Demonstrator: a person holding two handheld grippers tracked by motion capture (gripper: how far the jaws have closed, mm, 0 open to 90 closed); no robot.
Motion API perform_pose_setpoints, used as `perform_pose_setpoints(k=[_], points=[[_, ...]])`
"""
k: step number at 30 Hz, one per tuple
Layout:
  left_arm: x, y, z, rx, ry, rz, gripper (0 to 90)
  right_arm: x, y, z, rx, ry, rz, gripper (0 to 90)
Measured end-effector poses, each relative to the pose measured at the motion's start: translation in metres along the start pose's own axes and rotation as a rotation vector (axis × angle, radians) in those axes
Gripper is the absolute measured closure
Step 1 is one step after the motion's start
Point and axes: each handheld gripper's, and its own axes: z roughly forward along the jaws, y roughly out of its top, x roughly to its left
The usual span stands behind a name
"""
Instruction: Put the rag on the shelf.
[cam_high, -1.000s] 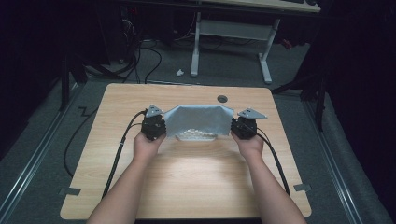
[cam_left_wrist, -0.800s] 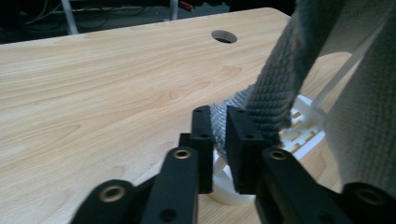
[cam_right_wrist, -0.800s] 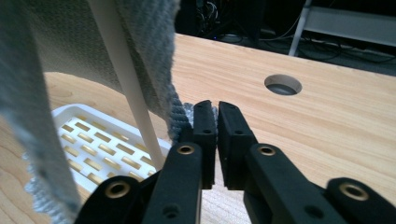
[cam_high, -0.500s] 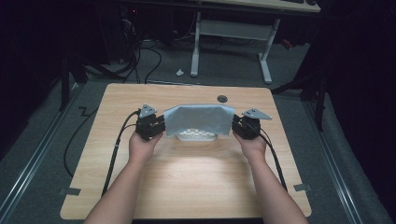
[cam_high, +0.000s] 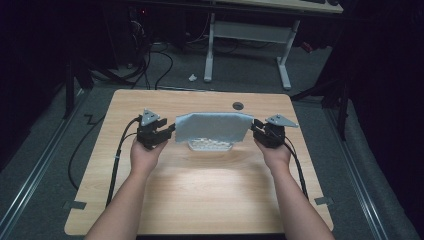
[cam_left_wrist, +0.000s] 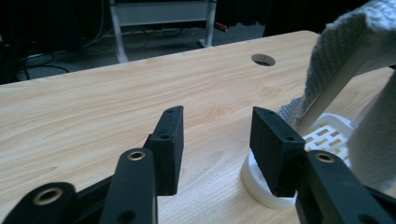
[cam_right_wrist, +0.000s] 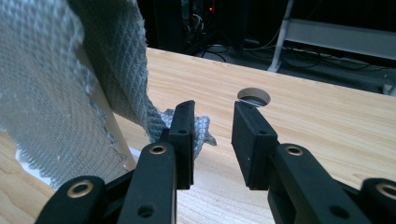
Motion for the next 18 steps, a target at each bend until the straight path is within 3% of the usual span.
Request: perform_pose_setpoints(k=[18], points=[[0.011,-0.004,-0.018,-0.010,0.024,-0.025,50.5,-0.004,0.003,-0.009,0.000,-0.016,-0.002,64.9]])
